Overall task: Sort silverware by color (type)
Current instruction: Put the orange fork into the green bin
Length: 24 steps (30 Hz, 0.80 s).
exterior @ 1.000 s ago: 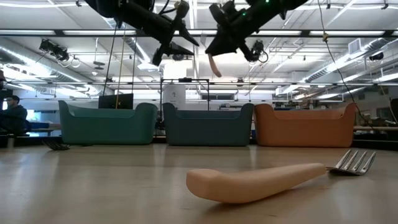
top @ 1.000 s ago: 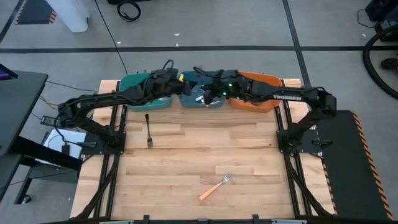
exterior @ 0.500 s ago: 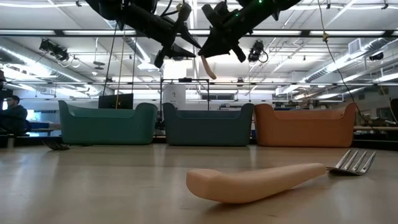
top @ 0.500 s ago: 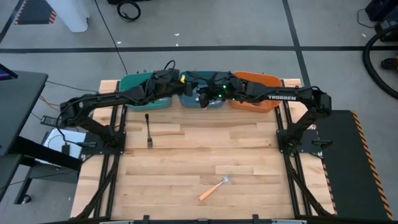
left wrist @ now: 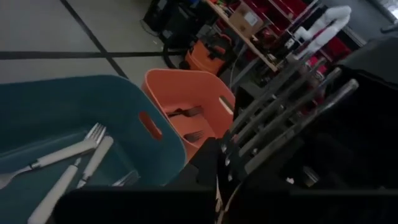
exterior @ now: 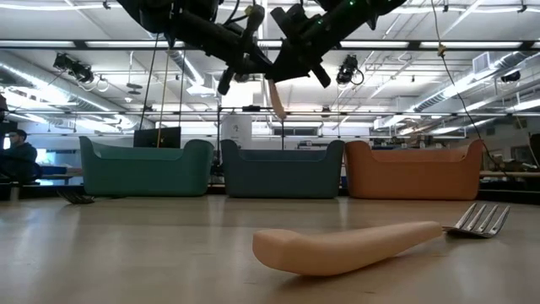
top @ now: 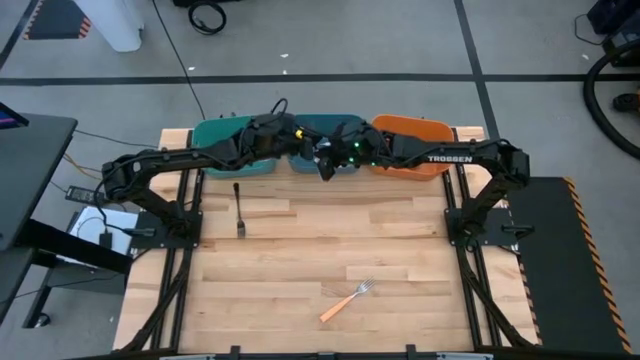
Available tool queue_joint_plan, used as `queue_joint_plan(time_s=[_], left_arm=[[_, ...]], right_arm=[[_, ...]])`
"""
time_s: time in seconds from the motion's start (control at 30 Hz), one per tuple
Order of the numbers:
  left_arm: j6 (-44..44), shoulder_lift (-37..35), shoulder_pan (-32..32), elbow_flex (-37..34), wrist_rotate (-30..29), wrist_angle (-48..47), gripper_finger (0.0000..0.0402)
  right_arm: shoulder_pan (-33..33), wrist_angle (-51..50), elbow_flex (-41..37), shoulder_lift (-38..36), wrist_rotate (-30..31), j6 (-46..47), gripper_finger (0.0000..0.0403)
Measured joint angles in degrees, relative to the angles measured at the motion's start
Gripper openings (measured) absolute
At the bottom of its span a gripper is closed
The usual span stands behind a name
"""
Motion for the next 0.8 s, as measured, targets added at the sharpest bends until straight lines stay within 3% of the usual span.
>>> queue_joint_plan(time_s=[0.2, 0.4, 0.8], left_arm=[[0.98, 0.00, 0.05, 0.00, 1.03, -0.06, 0.0008], [8.24, -0.36, 1.09, -0.09, 0.88, -1.78, 0.0004], [28.96, -16.81, 12.38, -0.11, 3.53, -29.51, 0.0004]], right_arm=[[-0.05, -0.06, 0.00, 0.00, -1.29, -0.50, 0.0070], [-0.05, -0.12, -0.02, -0.13, -1.34, -0.50, 0.0115], [-0.13, -1.51, -0.05, -1.04, -7.25, -2.55, 0.0130]])
